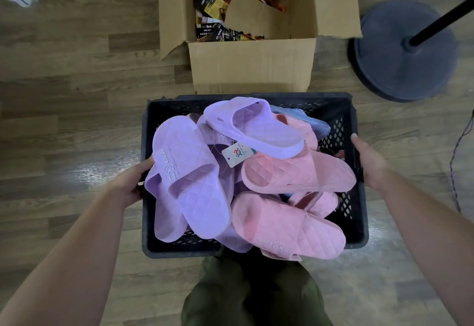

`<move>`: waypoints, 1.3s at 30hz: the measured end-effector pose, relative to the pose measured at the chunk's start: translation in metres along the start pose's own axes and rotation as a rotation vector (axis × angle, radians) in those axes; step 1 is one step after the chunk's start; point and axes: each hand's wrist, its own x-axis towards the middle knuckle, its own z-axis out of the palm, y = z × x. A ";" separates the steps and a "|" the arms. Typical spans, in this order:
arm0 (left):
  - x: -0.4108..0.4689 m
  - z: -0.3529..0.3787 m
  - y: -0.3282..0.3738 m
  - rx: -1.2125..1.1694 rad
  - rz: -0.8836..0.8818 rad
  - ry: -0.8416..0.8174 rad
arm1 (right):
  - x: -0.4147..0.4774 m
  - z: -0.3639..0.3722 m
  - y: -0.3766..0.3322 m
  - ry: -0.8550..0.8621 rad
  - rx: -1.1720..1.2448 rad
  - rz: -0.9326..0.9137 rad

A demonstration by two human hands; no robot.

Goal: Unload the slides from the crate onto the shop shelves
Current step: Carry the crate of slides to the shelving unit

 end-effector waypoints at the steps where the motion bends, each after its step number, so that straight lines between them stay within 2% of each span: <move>1: -0.001 0.001 0.000 0.013 -0.001 -0.007 | 0.000 -0.001 0.001 -0.008 0.003 0.001; 5: -0.004 0.014 -0.002 0.083 0.002 0.049 | -0.003 -0.002 0.007 -0.040 0.054 0.008; 9: -0.003 0.015 -0.004 0.014 0.068 0.026 | -0.007 0.000 0.003 -0.059 0.152 -0.008; 19: -0.049 0.011 0.012 -0.038 0.137 0.201 | -0.057 -0.009 -0.017 -0.086 0.147 -0.019; 24: -0.127 -0.003 0.039 -0.118 0.207 0.235 | -0.123 -0.026 -0.048 -0.068 0.167 -0.053; 33: -0.322 -0.021 0.086 -0.151 0.292 0.240 | -0.282 -0.056 -0.132 -0.023 0.205 -0.184; 39: -0.423 -0.043 0.072 -0.228 0.367 0.217 | -0.349 -0.076 -0.178 -0.075 0.043 -0.306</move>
